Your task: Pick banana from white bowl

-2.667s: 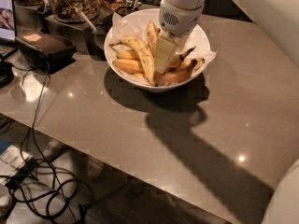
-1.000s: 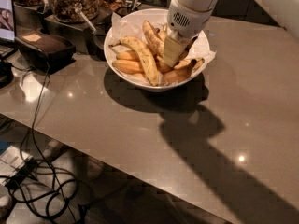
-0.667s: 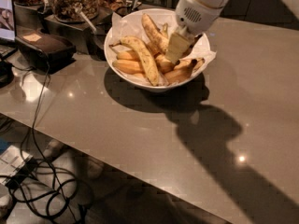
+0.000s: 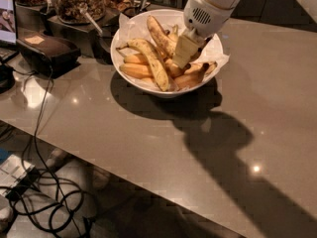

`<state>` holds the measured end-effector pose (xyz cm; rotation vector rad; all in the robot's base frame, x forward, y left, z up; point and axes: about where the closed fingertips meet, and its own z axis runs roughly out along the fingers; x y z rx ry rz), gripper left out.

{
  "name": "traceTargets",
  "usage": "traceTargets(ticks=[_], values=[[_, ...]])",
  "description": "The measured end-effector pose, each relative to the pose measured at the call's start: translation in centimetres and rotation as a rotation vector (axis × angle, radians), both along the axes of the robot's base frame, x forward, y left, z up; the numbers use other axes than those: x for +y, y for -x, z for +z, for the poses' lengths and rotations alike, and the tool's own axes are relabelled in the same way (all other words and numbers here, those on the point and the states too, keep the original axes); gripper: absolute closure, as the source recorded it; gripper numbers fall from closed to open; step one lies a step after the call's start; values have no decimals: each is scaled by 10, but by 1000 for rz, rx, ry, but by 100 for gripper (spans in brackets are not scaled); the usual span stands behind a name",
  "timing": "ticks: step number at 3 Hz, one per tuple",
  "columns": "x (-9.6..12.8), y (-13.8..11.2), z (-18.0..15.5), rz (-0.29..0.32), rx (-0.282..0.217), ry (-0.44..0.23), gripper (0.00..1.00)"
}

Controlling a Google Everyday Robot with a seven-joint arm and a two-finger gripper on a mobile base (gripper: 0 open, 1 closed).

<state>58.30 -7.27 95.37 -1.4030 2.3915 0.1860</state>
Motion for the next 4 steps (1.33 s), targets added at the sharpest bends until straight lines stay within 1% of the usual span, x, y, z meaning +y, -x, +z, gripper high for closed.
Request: traceTargets(ticks=[1,2,4], values=[[-13,30,17,39,1,-40,100],[-45,75,33,60,19,-90,100],[-44,74,34,58,13,-96,100]])
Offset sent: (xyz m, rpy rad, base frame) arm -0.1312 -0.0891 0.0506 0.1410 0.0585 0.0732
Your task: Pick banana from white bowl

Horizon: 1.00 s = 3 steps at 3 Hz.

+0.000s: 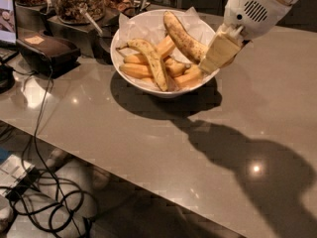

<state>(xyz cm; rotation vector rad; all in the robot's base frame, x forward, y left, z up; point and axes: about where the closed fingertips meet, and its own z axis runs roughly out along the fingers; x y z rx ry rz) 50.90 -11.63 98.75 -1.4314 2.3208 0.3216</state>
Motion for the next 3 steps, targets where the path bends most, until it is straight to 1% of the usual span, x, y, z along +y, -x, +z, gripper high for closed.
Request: traceTargets(ticks=[1,2,3], values=[[-11,27,-11,-14,21,28,100],[-31,66,-30,-76,63,82,100],[-27,68,-38,-63,73,104,100]])
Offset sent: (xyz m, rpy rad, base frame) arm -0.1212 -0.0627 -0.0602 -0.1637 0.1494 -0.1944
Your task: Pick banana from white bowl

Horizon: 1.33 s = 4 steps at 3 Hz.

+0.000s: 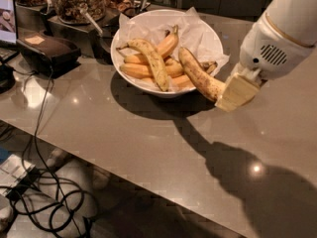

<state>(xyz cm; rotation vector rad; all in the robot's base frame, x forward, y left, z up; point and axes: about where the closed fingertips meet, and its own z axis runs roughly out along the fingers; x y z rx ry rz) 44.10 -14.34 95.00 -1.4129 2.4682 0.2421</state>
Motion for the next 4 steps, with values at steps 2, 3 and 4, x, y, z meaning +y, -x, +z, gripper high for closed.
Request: traceTargets(ticks=[2,3,4], values=[[83,-3,29,227,-53,61,100],[83,-3,29,228,-53,61,100],[108,-12,33,285,-90,52,100]])
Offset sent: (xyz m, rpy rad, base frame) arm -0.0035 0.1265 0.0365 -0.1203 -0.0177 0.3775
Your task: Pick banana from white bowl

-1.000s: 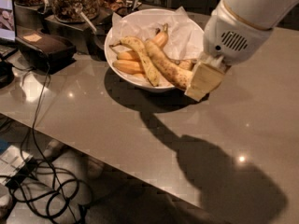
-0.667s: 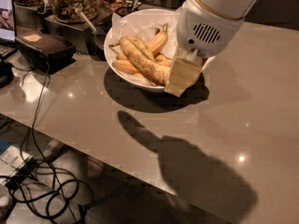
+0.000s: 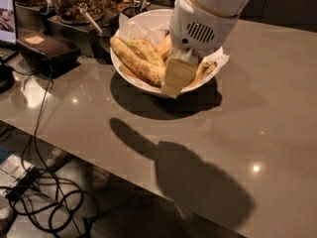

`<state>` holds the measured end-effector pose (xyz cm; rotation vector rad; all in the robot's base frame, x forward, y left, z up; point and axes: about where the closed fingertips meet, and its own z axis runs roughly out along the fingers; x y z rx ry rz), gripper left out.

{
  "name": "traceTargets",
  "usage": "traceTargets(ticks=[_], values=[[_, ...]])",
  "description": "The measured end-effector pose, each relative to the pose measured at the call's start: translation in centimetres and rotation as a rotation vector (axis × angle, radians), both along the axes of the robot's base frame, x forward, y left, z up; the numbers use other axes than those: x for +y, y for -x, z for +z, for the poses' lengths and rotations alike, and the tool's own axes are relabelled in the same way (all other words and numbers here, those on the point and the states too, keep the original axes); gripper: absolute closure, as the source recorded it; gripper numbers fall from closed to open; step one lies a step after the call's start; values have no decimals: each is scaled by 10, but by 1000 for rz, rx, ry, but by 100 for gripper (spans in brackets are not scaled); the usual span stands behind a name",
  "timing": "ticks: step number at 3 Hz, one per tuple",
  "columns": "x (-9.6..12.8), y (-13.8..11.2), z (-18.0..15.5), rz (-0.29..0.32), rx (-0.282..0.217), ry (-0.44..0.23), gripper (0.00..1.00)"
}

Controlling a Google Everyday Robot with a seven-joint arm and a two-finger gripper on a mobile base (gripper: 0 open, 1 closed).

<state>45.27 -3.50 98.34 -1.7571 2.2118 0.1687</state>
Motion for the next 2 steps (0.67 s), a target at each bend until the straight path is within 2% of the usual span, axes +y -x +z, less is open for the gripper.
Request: traceTargets(ticks=[1,2], values=[[30,-9,4,70,-28,24,100],[31,-9,5,70,-32,22,100]])
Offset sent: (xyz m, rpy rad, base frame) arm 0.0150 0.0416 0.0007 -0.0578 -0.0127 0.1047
